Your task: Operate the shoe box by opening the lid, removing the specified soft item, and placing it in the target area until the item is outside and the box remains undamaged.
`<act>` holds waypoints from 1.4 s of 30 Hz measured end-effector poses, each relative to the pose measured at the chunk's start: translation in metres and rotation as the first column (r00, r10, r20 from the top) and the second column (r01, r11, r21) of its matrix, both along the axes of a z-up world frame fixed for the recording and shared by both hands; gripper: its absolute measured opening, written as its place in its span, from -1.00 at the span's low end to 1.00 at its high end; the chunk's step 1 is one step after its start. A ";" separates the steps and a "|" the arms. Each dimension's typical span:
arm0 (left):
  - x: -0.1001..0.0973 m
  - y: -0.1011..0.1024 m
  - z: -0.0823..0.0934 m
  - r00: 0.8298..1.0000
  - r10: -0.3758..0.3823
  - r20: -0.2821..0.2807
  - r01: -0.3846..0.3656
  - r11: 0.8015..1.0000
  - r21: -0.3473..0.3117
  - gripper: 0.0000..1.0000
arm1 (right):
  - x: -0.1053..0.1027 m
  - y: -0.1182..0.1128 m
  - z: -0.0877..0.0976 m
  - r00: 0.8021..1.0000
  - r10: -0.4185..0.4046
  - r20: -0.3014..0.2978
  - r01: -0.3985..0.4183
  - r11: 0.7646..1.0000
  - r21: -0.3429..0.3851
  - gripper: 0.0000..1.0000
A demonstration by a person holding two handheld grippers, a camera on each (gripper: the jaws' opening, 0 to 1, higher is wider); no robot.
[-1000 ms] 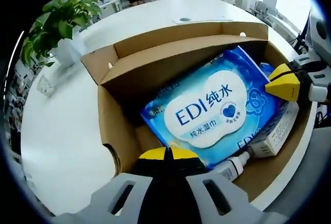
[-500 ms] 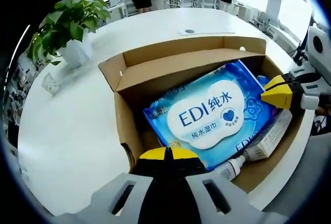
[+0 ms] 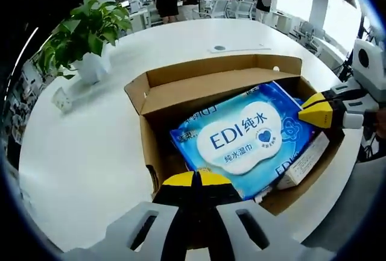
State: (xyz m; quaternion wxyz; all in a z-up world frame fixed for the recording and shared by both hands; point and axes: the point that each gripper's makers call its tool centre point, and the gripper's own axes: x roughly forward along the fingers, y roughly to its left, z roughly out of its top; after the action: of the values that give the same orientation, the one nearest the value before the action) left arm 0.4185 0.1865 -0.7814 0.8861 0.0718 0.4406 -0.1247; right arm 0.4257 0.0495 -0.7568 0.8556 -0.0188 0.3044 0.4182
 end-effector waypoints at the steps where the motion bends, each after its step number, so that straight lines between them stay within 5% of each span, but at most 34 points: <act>1: -0.001 -0.001 0.002 1.000 0.000 0.003 0.000 1.000 -0.001 -1.00 | 0.000 -0.001 0.001 1.000 -0.002 0.000 0.002 1.000 0.002 -1.00; 23: -0.008 -0.027 0.041 0.997 -0.024 0.067 0.029 0.997 -0.069 -1.00 | -0.010 -0.031 0.029 0.999 -0.036 0.014 0.036 0.999 0.029 -1.00; 42: -0.007 -0.074 0.063 0.993 -0.075 0.096 0.091 0.981 -0.170 -1.00 | -0.014 -0.079 0.047 0.993 -0.116 -0.006 0.117 0.991 0.058 -1.00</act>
State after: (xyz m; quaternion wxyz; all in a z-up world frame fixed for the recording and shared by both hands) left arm 0.4118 0.1127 -0.7186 0.9019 0.0180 0.3844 -0.1961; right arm 0.4114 -0.0298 -0.7094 0.8784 0.0245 0.2937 0.3763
